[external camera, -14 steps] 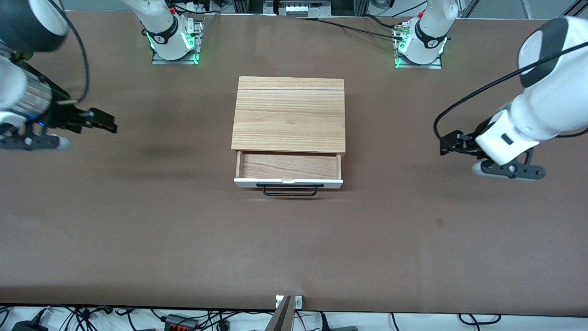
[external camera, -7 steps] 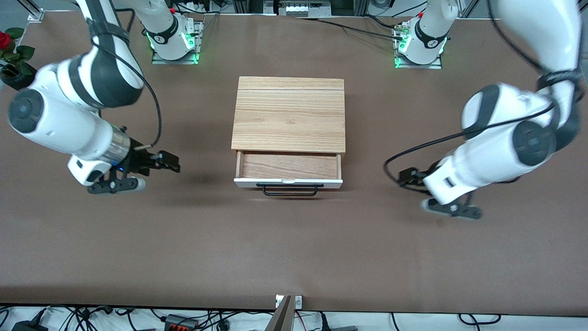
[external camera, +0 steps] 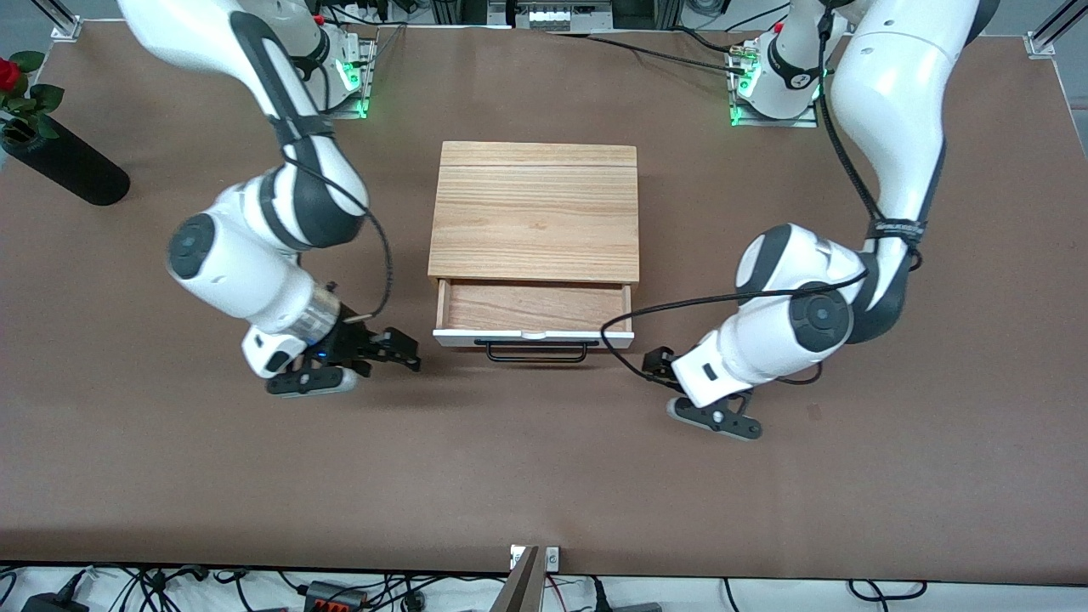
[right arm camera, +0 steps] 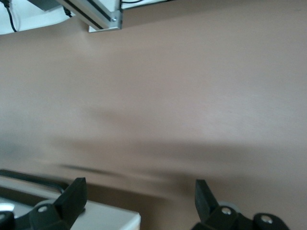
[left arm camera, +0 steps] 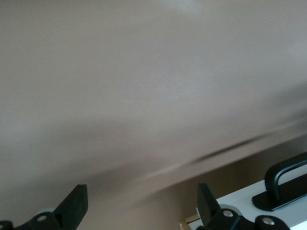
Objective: Close drawer with both arms simultaneously
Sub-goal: 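Move both grippers to the open drawer's front corners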
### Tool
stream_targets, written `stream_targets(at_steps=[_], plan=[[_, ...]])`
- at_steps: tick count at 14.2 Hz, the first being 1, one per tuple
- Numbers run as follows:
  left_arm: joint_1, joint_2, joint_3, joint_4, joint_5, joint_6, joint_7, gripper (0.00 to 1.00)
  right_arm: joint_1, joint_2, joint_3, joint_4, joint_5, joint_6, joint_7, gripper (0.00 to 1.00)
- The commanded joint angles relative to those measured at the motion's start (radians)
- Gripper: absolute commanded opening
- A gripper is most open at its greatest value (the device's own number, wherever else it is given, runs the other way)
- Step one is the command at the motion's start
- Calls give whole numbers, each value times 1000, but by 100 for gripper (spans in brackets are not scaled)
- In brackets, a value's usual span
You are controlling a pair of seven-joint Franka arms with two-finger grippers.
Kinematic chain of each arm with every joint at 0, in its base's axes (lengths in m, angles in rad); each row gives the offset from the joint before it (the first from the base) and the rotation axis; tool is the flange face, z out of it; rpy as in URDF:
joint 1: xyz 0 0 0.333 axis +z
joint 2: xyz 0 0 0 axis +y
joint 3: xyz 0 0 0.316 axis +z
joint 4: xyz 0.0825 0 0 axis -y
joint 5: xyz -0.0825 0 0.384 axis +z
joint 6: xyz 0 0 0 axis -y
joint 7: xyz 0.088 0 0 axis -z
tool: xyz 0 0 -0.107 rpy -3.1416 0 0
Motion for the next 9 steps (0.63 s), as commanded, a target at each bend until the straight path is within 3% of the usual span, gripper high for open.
stream_targets(at_steps=[1, 9], plan=[[-8, 10, 3, 36, 17, -12, 0, 100, 31, 63, -5, 29, 18, 72, 6, 100], [-25, 3, -8, -27, 8, -50, -1, 100, 78, 94, 27, 42, 19, 69, 75, 100]])
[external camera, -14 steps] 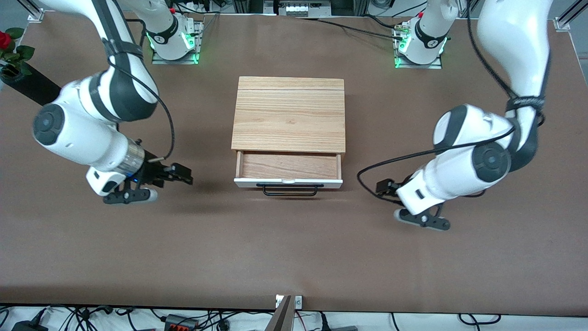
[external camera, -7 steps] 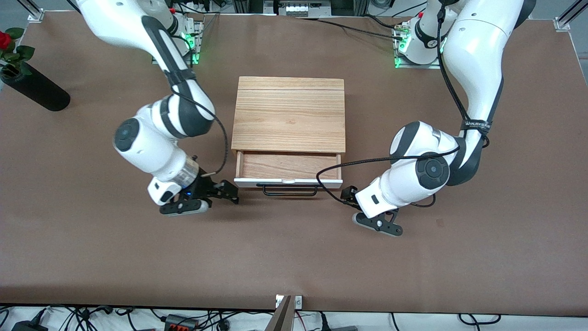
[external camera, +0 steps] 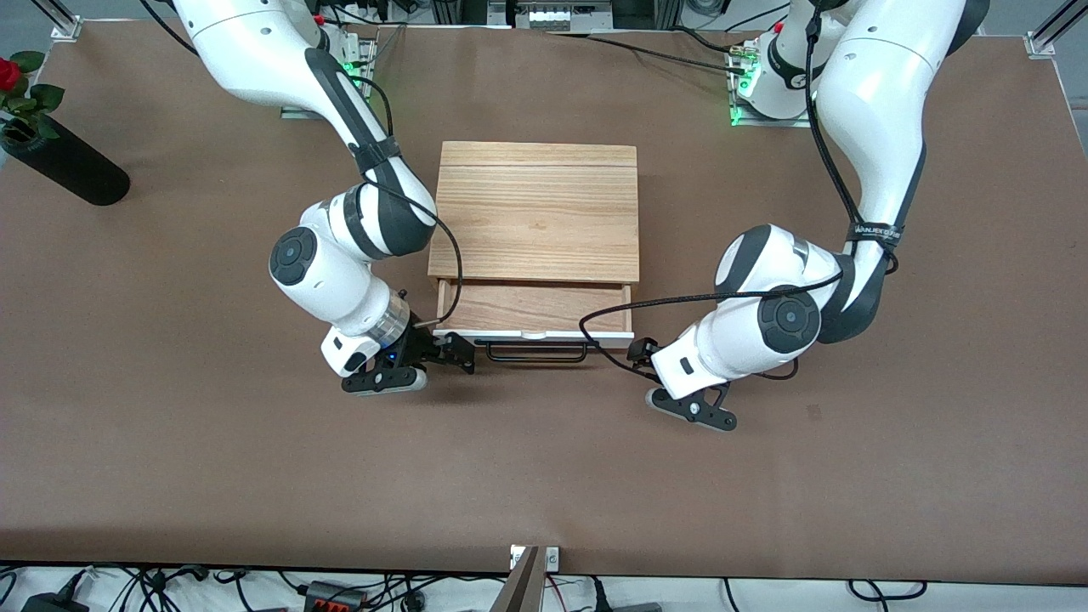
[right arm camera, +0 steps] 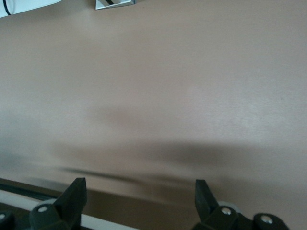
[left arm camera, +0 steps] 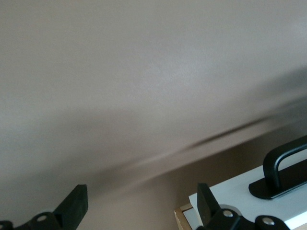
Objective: Close drawer with both arms simultaneously
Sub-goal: 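Push the white drawer front into the cabinet with both grippers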
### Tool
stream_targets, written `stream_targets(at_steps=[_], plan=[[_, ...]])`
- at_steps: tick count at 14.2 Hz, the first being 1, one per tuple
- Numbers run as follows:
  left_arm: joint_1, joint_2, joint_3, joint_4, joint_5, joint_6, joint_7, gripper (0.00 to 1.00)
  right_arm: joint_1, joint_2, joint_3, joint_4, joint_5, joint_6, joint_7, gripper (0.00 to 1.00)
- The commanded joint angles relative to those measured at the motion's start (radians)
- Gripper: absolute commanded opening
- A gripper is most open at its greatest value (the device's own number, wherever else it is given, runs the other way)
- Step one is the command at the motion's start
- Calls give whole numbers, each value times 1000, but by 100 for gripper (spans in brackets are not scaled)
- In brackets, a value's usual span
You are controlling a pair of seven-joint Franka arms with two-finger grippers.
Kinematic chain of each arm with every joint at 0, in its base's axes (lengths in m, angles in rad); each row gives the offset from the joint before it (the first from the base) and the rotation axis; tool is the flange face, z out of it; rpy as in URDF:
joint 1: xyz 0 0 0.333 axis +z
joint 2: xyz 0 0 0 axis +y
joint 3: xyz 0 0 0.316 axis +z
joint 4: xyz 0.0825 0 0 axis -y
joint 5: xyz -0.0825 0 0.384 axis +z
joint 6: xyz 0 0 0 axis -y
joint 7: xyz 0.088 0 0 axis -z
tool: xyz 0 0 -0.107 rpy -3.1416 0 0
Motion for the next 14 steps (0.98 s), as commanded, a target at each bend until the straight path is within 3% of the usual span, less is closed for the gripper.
stream_targets(at_steps=[1, 5, 8, 14], plan=[[-11, -5, -5, -19, 8, -13, -1, 100, 0, 9, 26, 19, 16, -10, 8, 100], [6, -7, -44, -24, -12, -93, 3, 100, 2, 1, 31, 17, 16, -102, 14, 100], [21, -8, -45, -24, -105, -133, 11, 100, 0, -7, 31, 19, 16, -160, 14, 100], [14, -15, -47, -24, -106, -183, 14, 100, 0, -13, 31, 19, 15, -266, 16, 100]])
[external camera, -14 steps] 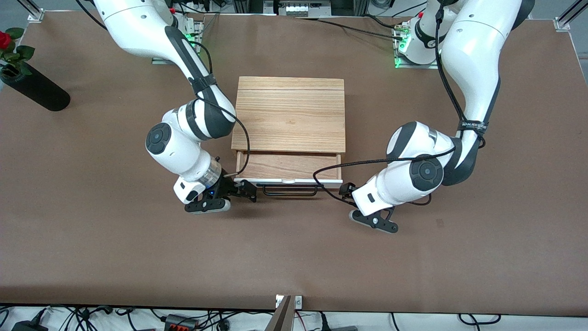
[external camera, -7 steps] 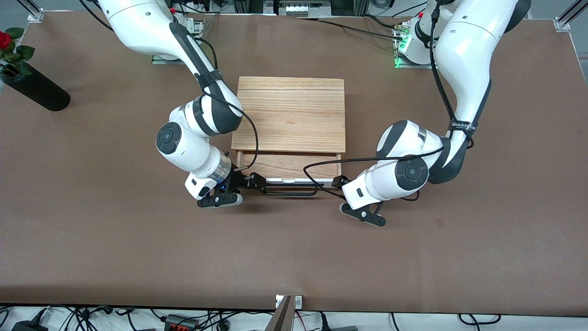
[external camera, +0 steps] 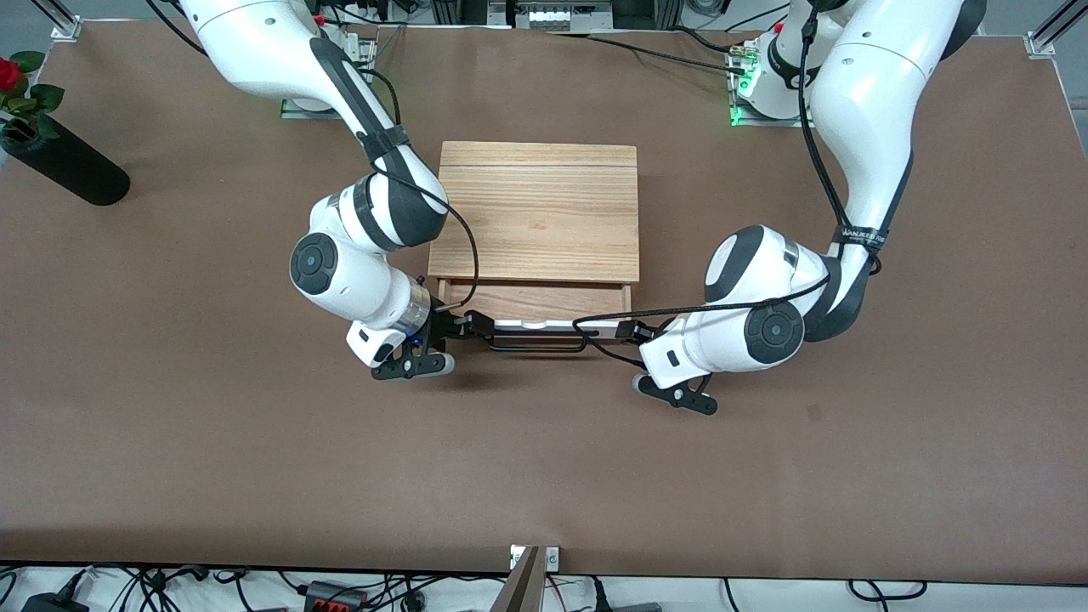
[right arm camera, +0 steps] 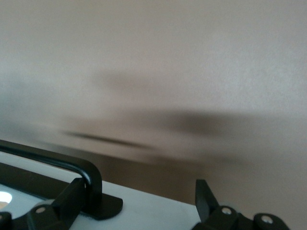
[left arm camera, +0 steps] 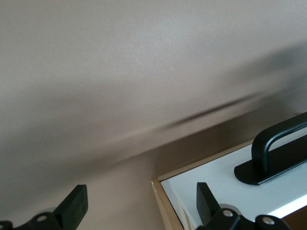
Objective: Close drawer with both arms simultaneously
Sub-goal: 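Push the white drawer front into the cabinet with both grippers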
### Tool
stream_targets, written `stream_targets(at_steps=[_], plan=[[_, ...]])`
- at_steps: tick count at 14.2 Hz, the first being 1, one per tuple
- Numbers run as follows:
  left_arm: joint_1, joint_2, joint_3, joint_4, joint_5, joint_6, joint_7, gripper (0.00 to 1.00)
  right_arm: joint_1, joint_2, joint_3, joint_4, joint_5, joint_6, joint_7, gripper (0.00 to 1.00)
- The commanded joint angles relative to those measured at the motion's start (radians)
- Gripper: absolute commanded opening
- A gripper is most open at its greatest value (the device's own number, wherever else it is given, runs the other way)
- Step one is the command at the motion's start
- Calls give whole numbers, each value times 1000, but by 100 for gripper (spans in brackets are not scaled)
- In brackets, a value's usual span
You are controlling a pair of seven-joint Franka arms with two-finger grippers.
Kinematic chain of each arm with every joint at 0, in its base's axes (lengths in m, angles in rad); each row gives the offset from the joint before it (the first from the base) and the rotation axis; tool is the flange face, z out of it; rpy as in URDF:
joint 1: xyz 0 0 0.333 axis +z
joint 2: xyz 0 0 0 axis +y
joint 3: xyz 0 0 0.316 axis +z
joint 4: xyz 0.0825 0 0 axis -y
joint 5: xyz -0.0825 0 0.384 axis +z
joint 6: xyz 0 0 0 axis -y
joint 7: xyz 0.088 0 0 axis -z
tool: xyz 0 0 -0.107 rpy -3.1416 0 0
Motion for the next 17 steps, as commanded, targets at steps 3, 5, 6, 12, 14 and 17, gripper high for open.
stream_targets(at_steps=[3, 5, 6, 12, 14, 17], plan=[[2, -28, -23, -10, -23, -121, 17, 100, -2, -17, 2, -12, 11, -101, 7, 100], [1, -28, -24, -10, -23, -141, 17, 100, 1, -17, 4, -12, 11, -121, 7, 100], [1, -28, -24, -10, -23, -153, 17, 100, 1, -17, 2, -12, 11, -132, 7, 100], [12, -29, -57, -10, -24, -199, 17, 100, -1, -27, 2, -12, 11, -237, 12, 100], [13, -29, -58, -10, -24, -213, 17, 100, 4, -27, 2, -13, 11, -254, 24, 100], [12, -28, -58, -11, -27, -243, 17, 100, 16, -27, 5, -12, 11, -311, 55, 100]])
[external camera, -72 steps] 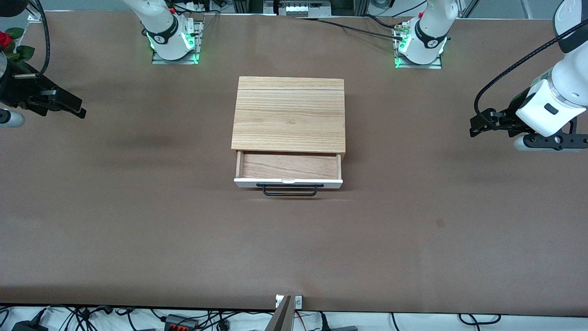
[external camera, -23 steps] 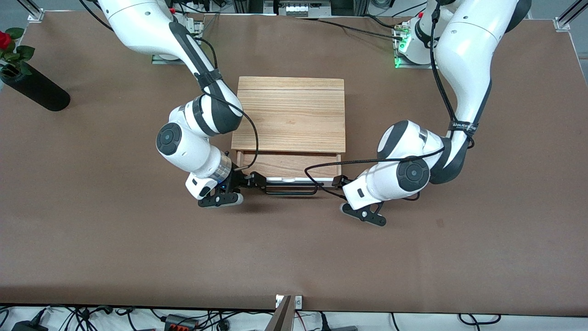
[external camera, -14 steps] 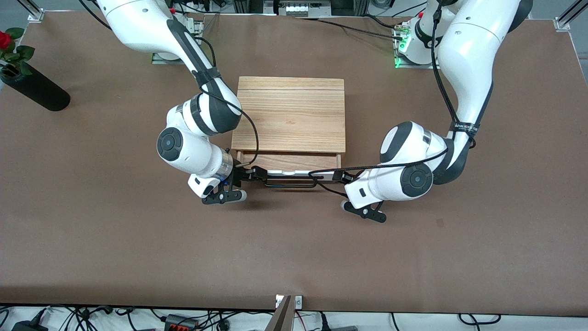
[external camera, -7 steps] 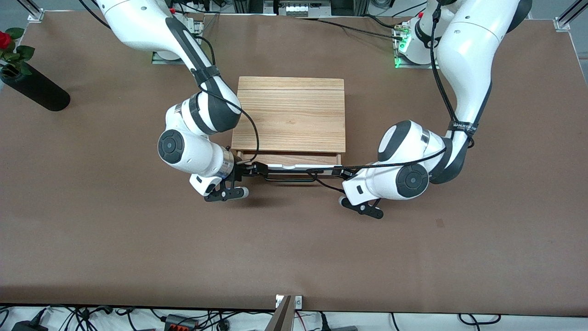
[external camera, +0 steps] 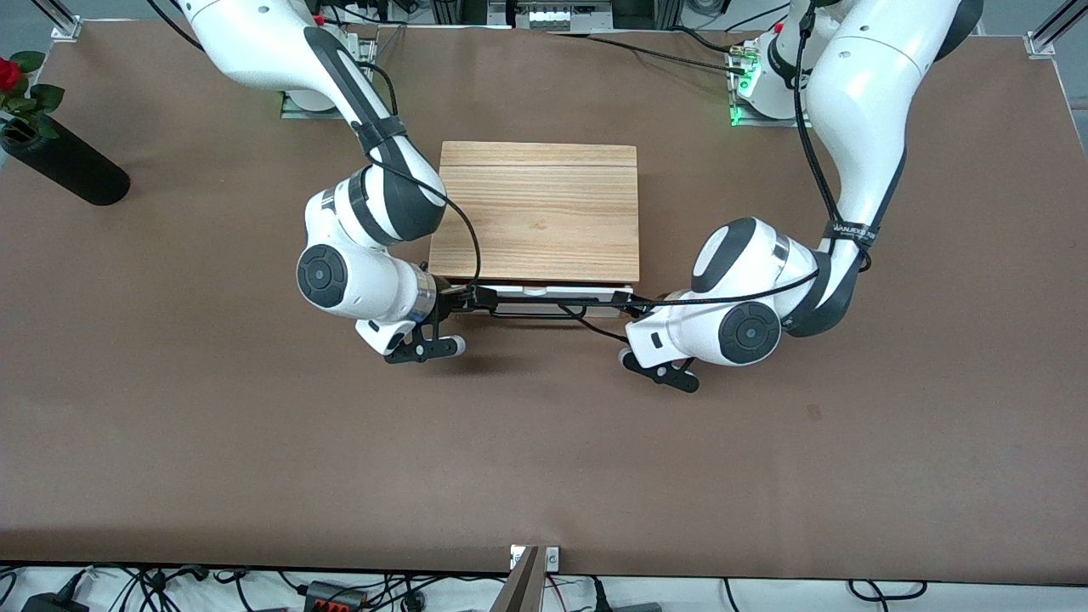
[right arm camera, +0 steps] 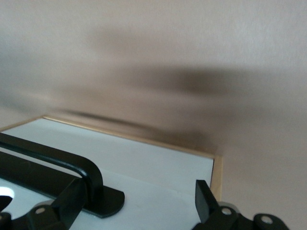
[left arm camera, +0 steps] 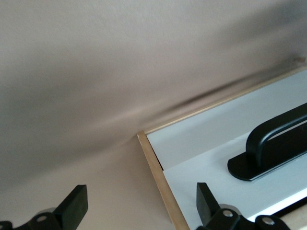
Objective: Close drawer with both arms simultaneously
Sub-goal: 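Push the white drawer front into the cabinet with both grippers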
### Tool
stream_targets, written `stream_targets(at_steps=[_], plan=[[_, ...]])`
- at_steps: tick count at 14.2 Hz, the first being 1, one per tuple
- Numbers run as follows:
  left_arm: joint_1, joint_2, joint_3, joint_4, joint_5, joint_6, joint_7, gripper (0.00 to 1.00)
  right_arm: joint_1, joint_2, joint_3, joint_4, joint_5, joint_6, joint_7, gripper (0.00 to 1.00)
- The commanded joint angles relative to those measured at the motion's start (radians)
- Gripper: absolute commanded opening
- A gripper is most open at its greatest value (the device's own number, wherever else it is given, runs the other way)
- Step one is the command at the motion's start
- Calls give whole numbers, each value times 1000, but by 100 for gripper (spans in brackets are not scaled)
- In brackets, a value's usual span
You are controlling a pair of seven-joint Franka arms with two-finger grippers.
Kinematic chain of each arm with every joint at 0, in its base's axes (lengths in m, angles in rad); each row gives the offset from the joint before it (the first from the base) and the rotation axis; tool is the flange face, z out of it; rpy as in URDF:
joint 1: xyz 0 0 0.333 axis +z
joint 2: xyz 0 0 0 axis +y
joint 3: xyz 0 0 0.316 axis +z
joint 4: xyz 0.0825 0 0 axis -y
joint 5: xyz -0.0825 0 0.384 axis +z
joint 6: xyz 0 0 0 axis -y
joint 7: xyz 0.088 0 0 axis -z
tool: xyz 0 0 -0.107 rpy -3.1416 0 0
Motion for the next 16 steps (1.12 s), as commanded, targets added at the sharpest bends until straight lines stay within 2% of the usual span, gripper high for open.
stream_targets(at_steps=[1, 13, 16], plan=[[10, -25, -18, -17, -23, -71, 16, 100, 21, -9, 1, -30, 2, -56, 21, 100], [15, -24, -12, -2, -60, -73, 16, 100, 47, -20, 1, -32, 2, -76, 17, 100], [64, -27, -20, 40, -59, -74, 20, 100, 42, -36, 0, -15, -1, -79, 13, 100]])
